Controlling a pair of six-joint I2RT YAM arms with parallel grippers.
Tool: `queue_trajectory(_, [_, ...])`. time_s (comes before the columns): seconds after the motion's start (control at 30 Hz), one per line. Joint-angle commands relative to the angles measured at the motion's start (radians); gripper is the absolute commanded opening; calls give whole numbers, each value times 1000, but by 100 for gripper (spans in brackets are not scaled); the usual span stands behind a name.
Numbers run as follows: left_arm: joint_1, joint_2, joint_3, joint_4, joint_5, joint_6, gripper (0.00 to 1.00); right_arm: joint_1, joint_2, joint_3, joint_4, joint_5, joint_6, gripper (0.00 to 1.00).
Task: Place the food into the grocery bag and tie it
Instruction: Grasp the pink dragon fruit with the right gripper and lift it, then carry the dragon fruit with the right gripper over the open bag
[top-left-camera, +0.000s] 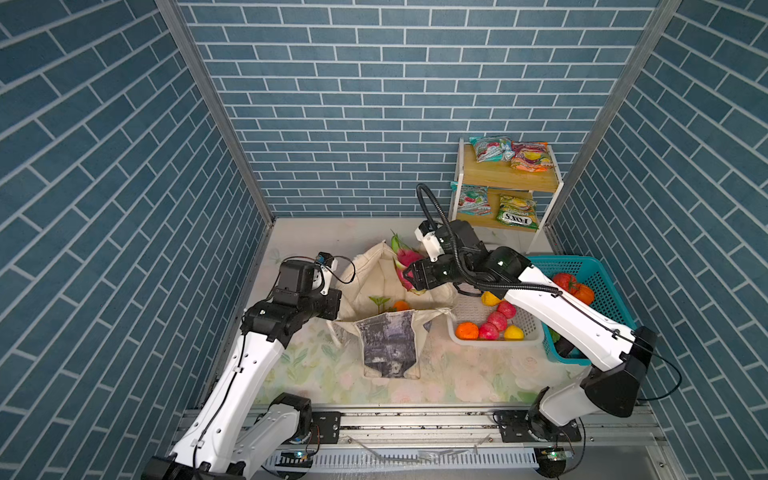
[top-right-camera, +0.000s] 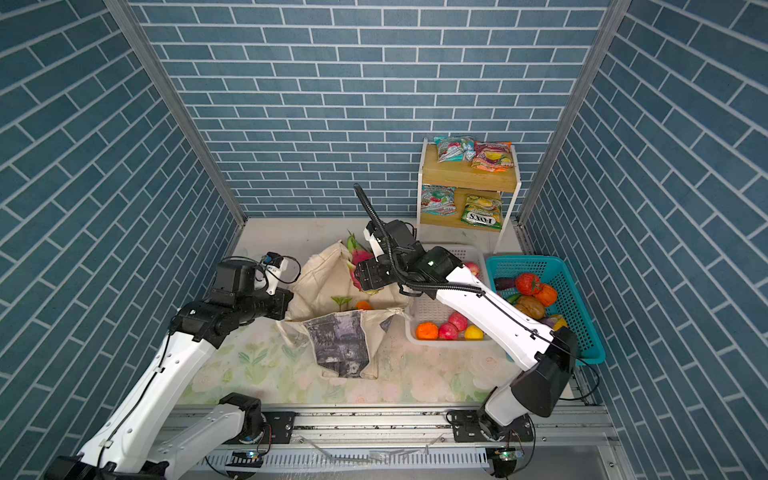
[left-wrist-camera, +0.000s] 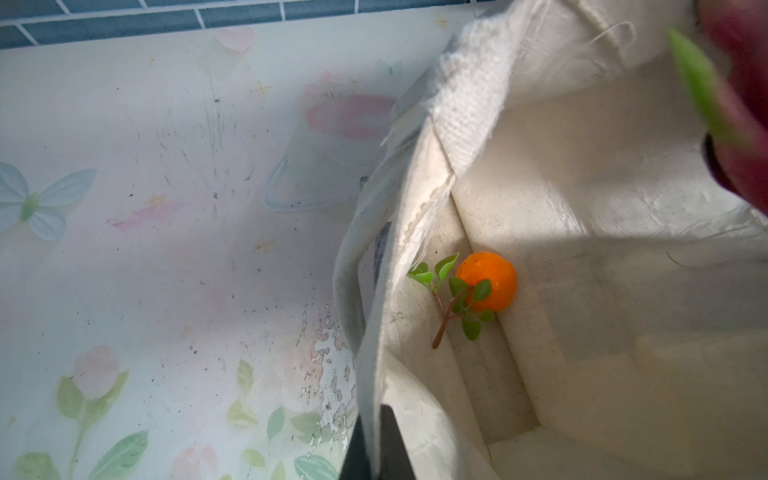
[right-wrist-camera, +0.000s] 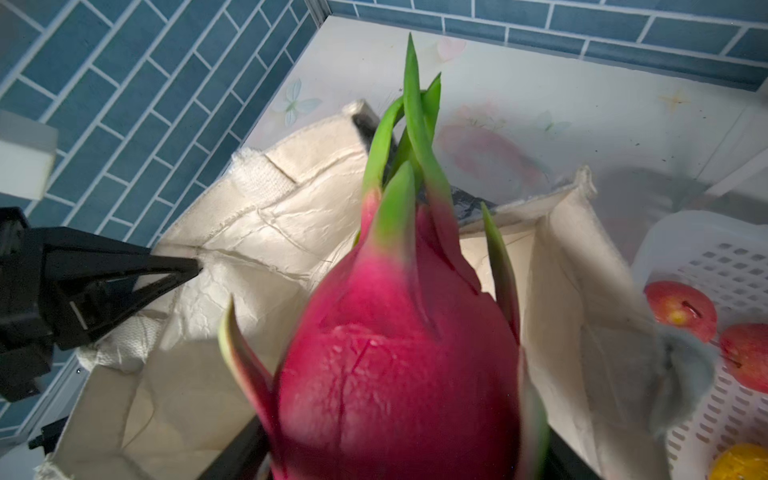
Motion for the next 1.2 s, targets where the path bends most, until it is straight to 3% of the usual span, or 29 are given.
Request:
queue_trajectory(0.0, [5,-13,-8,19,3,-1,0,14,30,43,-24,-14,-70,68])
queue_trajectory(0.27, [5,-12,-8,20,3,-1,0,57,82,81,-68,-13,-105,68])
queue_trajectory(0.6, [5,-14,-8,19,5,-3,0,70,-34,70,-33,113,-189,67])
queue_trajectory(1.17, [5,-18,-9,21,8,-1,0,131,87,126,-62,47,-237,67])
